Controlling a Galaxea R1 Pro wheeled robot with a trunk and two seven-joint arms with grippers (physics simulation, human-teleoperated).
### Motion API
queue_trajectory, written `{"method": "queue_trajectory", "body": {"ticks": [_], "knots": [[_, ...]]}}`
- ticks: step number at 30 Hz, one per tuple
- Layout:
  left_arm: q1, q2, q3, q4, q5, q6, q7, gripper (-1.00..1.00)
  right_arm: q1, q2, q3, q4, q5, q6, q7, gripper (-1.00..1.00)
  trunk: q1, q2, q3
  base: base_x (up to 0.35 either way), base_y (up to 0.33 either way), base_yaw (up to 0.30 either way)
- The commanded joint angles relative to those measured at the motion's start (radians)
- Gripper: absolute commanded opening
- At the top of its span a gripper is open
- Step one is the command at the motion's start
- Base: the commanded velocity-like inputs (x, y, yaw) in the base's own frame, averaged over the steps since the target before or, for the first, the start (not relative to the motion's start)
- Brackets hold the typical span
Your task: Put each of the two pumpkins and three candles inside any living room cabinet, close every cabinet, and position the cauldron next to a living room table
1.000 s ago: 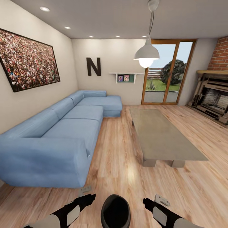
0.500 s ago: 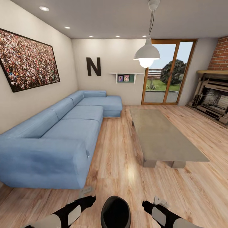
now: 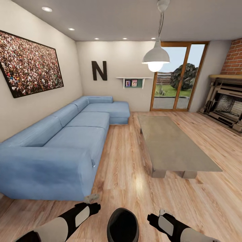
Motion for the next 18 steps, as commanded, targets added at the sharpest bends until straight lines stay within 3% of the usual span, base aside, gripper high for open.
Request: {"method": "queue_trajectory", "body": {"ticks": [1,5,8,14,18], "knots": [[0.0,-0.002,-0.006,-0.002,0.007,0.004,0.009,1.0,-0.001,0.0,0.003,-0.003,-0.002,0.002,-0.005,1.0,0.0,-0.001,-0.001,0.0,0.0,0.0],[-0.001,-0.02,-0.007,-0.002,0.007,0.006,0.013,1.0,-0.001,0.004,0.004,-0.008,-0.001,0.001,-0.004,1.0,0.0,-0.001,-0.001,0.0,0.0,0.0],[-0.001,-0.024,-0.009,-0.003,0.005,0.044,0.018,1.0,-0.009,0.009,0.003,-0.012,-0.001,0.002,-0.005,1.0,0.0,-0.001,-0.001,0.0,0.0,0.0],[-0.002,-0.019,-0.009,-0.034,0.002,0.094,0.012,1.0,-0.059,0.061,0.006,-0.012,0.025,0.006,-0.006,1.0,0.0,-0.001,-0.001,0.0,0.0,0.0],[-0.002,-0.012,-0.009,-0.041,0.002,0.094,0.012,1.0,-0.065,0.071,0.006,-0.004,0.039,0.007,-0.007,1.0,0.0,-0.001,-0.001,0.0,0.0,0.0]]}}
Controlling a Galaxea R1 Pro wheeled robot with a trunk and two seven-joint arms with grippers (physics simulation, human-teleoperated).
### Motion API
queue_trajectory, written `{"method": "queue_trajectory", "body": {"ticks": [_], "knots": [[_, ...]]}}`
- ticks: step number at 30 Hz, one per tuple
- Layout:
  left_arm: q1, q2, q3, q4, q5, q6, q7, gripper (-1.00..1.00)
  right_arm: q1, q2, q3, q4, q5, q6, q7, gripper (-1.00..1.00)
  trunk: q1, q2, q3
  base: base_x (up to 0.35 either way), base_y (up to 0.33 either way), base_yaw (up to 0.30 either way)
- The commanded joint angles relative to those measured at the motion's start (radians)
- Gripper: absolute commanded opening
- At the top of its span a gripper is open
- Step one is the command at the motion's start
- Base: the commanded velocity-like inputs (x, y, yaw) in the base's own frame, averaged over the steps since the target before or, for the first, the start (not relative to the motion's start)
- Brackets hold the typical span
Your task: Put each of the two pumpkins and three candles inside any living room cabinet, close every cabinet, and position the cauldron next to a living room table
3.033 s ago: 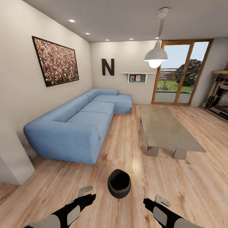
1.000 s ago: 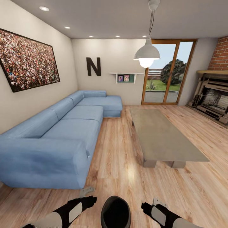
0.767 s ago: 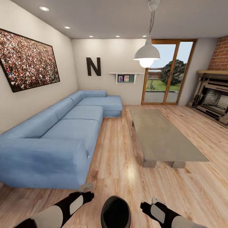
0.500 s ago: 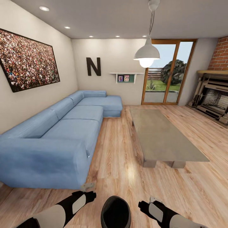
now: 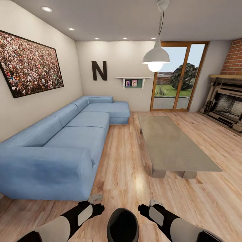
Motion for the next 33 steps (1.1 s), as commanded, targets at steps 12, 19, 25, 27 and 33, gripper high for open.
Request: {"method": "queue_trajectory", "body": {"ticks": [12,19,25,27,33], "knots": [[-0.001,0.002,-0.008,-0.004,0.008,-0.039,-0.001,1.0,-0.002,0.001,0.006,-0.001,0.0,0.008,-0.005,1.0,0.0,-0.001,-0.001,0.067,0.0,0.0],[-0.001,-0.004,-0.01,-0.004,0.003,-0.042,-0.002,1.0,-0.002,-0.001,0.006,0.0,-0.001,0.008,-0.005,1.0,0.0,-0.001,-0.001,0.126,-0.001,0.0],[-0.001,-0.01,-0.017,-0.005,-0.001,-0.043,-0.003,1.0,-0.002,-0.001,0.006,0.0,-0.002,0.008,-0.005,1.0,0.0,-0.001,-0.001,0.118,-0.022,0.0],[-0.001,-0.01,-0.019,-0.005,-0.002,-0.044,-0.003,1.0,-0.002,0.0,0.006,0.0,-0.001,0.008,-0.005,1.0,0.0,-0.001,-0.001,0.018,-0.004,0.0],[0.001,-0.012,-0.021,-0.006,-0.003,-0.071,-0.004,1.0,-0.003,-0.001,0.006,0.0,-0.001,0.01,-0.005,1.0,0.0,-0.001,-0.001,0.004,-0.001,0.0]]}}
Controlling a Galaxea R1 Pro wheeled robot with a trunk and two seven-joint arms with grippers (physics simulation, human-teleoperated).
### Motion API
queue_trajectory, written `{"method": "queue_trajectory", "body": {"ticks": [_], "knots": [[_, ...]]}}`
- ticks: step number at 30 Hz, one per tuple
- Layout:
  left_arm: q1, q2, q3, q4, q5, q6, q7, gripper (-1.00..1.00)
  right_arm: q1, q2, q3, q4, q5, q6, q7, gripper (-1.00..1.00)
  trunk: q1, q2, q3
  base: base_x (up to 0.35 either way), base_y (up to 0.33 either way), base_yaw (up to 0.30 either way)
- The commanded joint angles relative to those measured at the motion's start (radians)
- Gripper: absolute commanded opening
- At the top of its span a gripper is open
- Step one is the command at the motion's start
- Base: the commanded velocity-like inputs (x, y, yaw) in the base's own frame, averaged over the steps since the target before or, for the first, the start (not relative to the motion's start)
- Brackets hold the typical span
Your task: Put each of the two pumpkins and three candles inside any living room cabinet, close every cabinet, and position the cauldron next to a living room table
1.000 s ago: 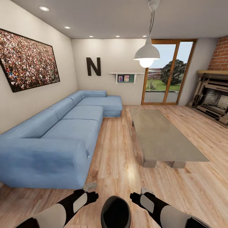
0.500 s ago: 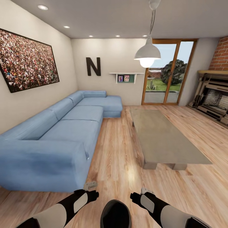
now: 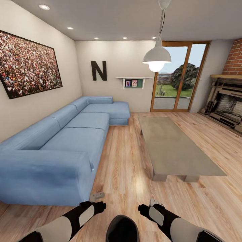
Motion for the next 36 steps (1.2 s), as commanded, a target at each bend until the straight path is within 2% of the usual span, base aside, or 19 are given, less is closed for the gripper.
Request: {"method": "queue_trajectory", "body": {"ticks": [1,15,22,36], "knots": [[-0.001,0.001,-0.008,-0.002,0.008,-0.001,0.007,1.0,-0.001,-0.001,0.006,-0.002,-0.004,0.004,-0.006,1.0,0.0,-0.001,-0.001,0.0,0.0,0.0],[-0.001,-0.001,-0.009,-0.004,0.005,-0.007,0.008,1.0,-0.002,-0.003,0.006,-0.009,-0.001,0.012,0.002,1.0,0.054,-0.099,-0.045,0.0,0.0,0.0],[-0.001,-0.018,-0.028,-0.003,-0.042,-0.006,0.008,1.0,-0.002,-0.003,0.007,-0.015,-0.001,0.012,0.004,1.0,0.081,-0.148,-0.067,0.0,0.0,0.0],[0.002,-0.02,-0.035,-0.001,-0.048,-0.009,0.008,1.0,-0.002,-0.005,0.007,-0.017,-0.001,0.011,0.007,1.0,0.134,-0.246,-0.111,0.0,0.0,0.0]]}}
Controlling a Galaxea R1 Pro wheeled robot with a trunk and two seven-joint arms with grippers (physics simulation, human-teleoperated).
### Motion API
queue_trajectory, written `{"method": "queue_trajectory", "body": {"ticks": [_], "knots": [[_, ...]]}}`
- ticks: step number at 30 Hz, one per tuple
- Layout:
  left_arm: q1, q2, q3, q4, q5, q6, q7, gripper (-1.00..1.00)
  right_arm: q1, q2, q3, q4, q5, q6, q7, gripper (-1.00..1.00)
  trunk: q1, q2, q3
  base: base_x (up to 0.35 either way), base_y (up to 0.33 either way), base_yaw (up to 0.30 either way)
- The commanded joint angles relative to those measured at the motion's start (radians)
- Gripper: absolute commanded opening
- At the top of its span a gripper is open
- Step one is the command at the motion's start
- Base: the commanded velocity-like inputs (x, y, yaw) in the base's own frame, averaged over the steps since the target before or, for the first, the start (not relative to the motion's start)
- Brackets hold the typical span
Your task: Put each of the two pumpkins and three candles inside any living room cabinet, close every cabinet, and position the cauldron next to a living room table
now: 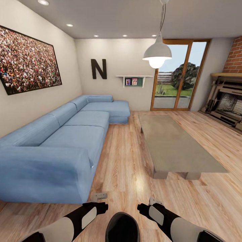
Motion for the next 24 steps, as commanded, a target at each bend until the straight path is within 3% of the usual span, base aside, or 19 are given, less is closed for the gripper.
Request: {"method": "queue_trajectory", "body": {"ticks": [1,24], "knots": [[-0.001,0.0,-0.007,-0.002,0.008,0.002,0.007,1.0,-0.001,0.0,0.006,-0.002,-0.004,0.003,-0.006,1.0,0.004,-0.008,-0.004,0.0,0.0,0.0],[-0.002,0.0,-0.009,-0.042,0.006,0.002,0.019,1.0,-0.001,-0.002,0.006,-0.003,-0.004,0.004,-0.005,1.0,0.092,-0.169,-0.076,0.0,0.0,0.0]]}}
